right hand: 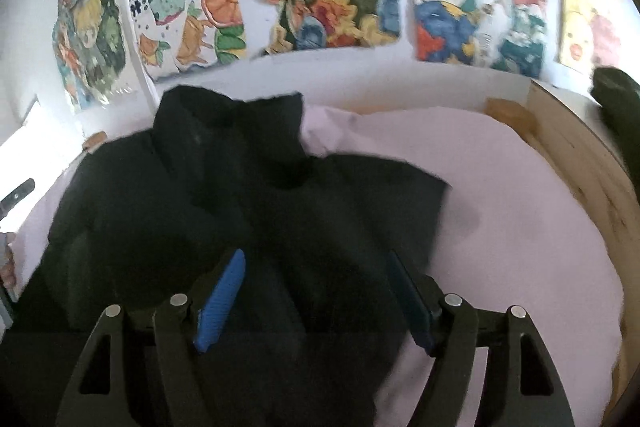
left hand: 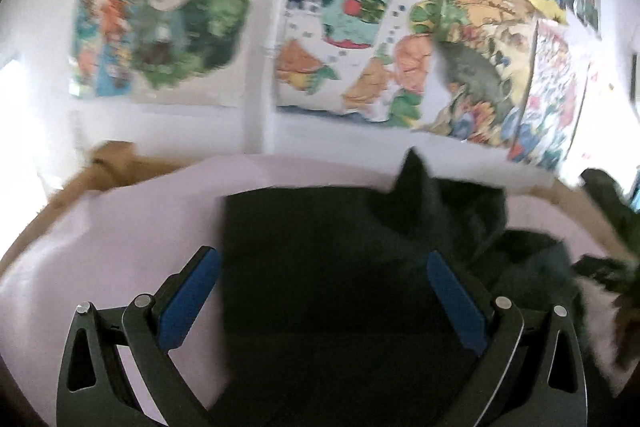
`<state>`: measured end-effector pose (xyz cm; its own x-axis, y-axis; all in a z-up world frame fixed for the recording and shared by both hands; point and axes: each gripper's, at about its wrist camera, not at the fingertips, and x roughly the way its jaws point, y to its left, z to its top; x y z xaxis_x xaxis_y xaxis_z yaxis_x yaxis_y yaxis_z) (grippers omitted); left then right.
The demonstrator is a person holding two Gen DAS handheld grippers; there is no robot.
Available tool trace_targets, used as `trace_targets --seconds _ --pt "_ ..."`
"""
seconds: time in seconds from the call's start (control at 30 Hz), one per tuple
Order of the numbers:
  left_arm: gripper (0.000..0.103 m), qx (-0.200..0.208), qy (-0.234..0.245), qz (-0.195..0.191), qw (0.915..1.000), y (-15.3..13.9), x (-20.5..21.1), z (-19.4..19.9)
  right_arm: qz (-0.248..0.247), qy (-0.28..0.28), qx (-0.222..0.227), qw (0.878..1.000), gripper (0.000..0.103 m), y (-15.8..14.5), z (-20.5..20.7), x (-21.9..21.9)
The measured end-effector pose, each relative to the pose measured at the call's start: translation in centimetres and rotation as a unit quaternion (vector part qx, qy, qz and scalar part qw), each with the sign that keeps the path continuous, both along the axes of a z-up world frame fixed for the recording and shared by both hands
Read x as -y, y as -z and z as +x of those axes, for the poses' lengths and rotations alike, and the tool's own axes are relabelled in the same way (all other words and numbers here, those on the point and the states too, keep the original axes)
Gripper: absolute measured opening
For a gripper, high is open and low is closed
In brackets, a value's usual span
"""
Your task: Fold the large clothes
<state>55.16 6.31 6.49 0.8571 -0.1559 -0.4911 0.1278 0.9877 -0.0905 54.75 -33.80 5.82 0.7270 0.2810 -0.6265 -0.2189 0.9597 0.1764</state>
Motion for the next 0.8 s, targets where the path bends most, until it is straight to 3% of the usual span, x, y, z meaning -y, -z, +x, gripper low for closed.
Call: trace_targets --seconds 0.2,0.4,0.6,0.7,0.8 --pt "0.102 -0.053 0.035 -0.02 0.9978 0.1 3.7 9.5 0.018 -0.029 -0.008 0.999 0.075 -0.5 7.7 -3.3" --pt "0.102 -0.096 0.013 -0.073 0.9926 1.0 3.2 15.2 0.06 -0.019 -0.03 0.998 0.075 -0.1 13.5 -3.9" --pt "0.102 -0.094 0.041 -0.098 0.9899 0.6 3.7 17.0 0.142 0.015 -0.067 0.987 0.074 1.3 17.6 -2.5" --pt "0.102 -0.094 0.059 -0.08 0.9906 0.2 5.2 16.8 0.161 0.024 -0.069 0.984 0.073 1.6 18.1 -2.0" --pt "0.102 -0.104 0.048 -0.06 0.9917 0.3 6.5 17.1 0.159 0.028 -0.062 0.985 0.073 1.8 18.1 -1.8"
